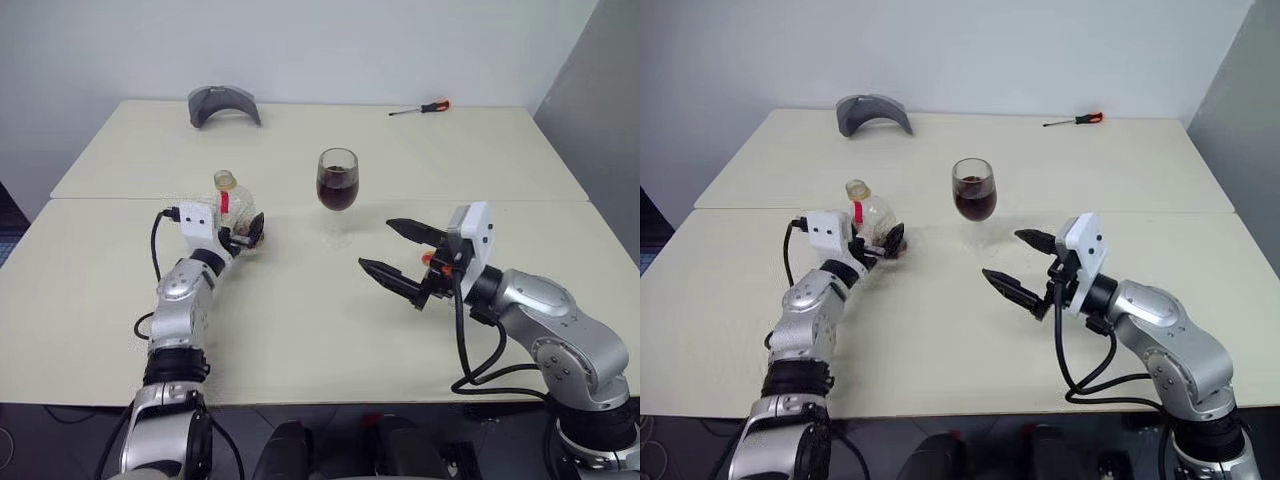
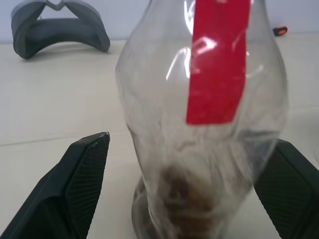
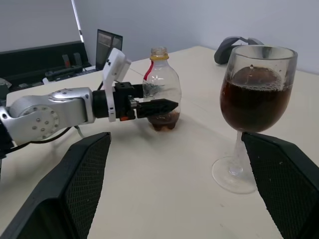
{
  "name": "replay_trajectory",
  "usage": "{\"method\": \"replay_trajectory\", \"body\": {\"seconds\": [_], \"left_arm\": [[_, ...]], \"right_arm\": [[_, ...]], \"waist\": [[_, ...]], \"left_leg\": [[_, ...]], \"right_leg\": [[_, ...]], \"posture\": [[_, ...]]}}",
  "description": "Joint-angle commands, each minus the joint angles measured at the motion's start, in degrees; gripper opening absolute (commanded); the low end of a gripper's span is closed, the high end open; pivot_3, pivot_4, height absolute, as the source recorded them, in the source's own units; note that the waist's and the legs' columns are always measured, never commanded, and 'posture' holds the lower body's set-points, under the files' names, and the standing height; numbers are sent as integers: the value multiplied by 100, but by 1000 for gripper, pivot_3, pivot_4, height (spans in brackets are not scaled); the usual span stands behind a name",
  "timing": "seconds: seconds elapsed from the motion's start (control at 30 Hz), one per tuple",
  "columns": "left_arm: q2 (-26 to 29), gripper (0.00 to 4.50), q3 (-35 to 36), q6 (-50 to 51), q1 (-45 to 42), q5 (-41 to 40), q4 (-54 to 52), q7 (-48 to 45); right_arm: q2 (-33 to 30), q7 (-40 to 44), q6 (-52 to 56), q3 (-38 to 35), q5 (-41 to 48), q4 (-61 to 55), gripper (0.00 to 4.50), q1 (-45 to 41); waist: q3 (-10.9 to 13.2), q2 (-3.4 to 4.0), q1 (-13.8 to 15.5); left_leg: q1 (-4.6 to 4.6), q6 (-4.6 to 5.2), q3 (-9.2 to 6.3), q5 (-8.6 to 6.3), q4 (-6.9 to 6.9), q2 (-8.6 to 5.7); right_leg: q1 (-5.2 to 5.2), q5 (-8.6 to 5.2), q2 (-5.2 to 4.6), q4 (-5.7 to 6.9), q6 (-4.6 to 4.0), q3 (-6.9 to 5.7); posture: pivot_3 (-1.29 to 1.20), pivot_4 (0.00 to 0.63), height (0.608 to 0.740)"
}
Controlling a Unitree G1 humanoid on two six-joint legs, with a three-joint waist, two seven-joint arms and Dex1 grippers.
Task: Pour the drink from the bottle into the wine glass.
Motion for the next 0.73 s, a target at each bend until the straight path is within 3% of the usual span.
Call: {"method": "replay_trajectory", "body": {"seconds": [0.03, 0.33, 0.53, 0.73], "left_arm": [[120, 4461, -37, 469, 499, -183, -1167, -45], [159, 4461, -53, 2398, 2221, -603, -4338, 460], [-321, 4461, -900, 2797, 2296, 16, -4743, 1287], [-916, 4461, -1272, 2732, 2676, 169, -4822, 1735]], "right_arm": [[-96, -61, -21, -257, 102, -275, 4500, 111], [-654, -428, 260, -1199, 125, -852, 4500, 1392], [414, -2335, 358, -1307, -730, -821, 4500, 1834], [965, -3032, 205, -1053, -1448, -960, 4500, 2351]], "waist": [[0, 0, -1], [-1, 1, 45], [-19, 18, 127], [-35, 36, 124]], "left_leg": [[0, 1, 0, -1, -1, 1], [3, 17, -4, -10, -2, 1], [13, 18, 1, -10, -4, 1], [15, 17, 9, -10, -13, 3]], "right_leg": [[0, 0, 0, 0, 0, 0], [11, 0, 0, -7, 0, 1], [18, 0, 4, -3, 0, 8], [15, -1, 8, -7, 0, 16]], "posture": [[0, 150, 740], [0, 150, 740], [0, 150, 740], [0, 150, 740]]}}
